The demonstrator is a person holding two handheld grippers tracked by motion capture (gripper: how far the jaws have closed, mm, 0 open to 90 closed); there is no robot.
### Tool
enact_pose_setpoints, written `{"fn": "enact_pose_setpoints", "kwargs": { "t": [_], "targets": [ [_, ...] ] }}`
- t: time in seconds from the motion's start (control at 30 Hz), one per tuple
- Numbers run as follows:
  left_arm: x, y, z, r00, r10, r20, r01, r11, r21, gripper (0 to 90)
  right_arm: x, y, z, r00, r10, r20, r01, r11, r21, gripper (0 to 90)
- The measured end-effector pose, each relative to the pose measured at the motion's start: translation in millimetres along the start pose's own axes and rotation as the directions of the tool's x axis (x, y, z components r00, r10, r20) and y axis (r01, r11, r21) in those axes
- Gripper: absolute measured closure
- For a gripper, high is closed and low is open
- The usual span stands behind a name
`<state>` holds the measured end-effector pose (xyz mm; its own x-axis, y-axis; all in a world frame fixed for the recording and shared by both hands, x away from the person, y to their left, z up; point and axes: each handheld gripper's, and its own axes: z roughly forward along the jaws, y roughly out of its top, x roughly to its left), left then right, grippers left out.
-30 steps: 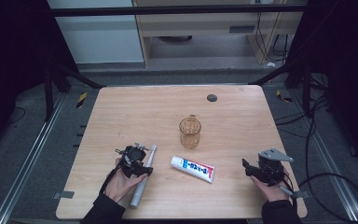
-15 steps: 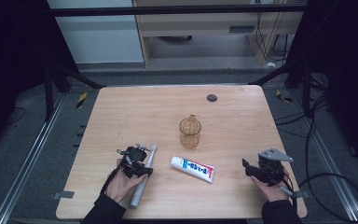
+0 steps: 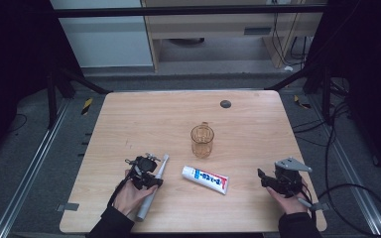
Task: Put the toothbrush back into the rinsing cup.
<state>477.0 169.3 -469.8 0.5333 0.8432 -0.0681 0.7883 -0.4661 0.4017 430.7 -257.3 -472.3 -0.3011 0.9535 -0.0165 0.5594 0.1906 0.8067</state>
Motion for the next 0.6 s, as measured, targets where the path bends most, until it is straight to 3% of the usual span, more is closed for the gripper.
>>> {"fn": "enact_pose_setpoints", "kwargs": {
  "t": [0.6],
  "targets": [
    [-6.3, 1.9, 1.2, 0.9994, 0.01, -0.033, -0.01, 0.9999, 0.008, 66.8, -0.3, 0.1, -1.0, 1.0, 0.002, 0.004, -0.002, 1.0, -0.003, 31.7]
  ]
}}
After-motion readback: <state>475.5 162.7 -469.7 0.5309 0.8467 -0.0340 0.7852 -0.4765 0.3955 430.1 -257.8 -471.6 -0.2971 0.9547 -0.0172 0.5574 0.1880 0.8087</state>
